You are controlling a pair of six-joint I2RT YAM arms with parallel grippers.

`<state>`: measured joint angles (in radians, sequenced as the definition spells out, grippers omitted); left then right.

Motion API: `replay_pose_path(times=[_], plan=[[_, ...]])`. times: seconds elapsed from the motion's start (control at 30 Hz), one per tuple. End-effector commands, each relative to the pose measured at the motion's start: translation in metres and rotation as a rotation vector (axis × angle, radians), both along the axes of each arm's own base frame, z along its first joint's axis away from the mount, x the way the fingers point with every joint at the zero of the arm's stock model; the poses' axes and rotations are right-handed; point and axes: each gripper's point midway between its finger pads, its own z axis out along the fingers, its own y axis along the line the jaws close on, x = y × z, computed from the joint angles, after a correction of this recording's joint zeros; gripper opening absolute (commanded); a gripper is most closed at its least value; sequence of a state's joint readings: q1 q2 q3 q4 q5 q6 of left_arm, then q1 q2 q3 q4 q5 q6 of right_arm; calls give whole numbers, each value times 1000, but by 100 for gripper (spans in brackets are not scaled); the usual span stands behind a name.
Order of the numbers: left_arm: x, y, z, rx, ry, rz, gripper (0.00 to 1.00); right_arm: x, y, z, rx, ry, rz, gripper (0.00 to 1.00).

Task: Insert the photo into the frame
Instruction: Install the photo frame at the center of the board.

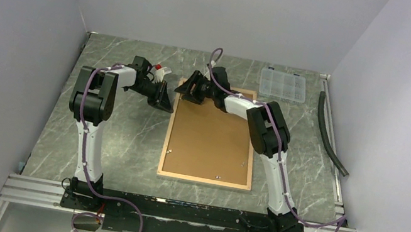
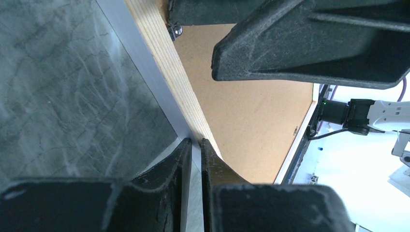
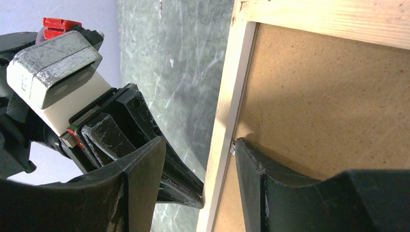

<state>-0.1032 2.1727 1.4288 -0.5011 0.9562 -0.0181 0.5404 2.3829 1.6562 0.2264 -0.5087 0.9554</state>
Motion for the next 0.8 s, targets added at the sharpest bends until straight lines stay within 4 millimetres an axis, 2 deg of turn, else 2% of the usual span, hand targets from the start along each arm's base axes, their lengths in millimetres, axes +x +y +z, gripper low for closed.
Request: replay_pose_path(times=[0.0,0.2,0.37,0.43,0.53,0.67,0.77], plan=[[-4,3,-4,42,-29,-21,16,10,-10,17,-22,-57,3,60],[-4,6,5,49,-44,-20,17,27,-36,59,-54,-157,-58,69],[-15,13,11,78,-75,-51,20,30,-88,86,-122,-209,-184,81],[-22,17,12,98,-88,-73,20,25,-122,87,-199,-206,-261,92],[-32,25,10,149,-123,-116,22,15,-185,91,-325,-210,-416,99],[-47,39,2,244,-183,-184,23,-7,-269,86,-484,-168,-623,100],[-60,45,-6,306,-211,-235,23,-23,-309,71,-513,-105,-699,100]])
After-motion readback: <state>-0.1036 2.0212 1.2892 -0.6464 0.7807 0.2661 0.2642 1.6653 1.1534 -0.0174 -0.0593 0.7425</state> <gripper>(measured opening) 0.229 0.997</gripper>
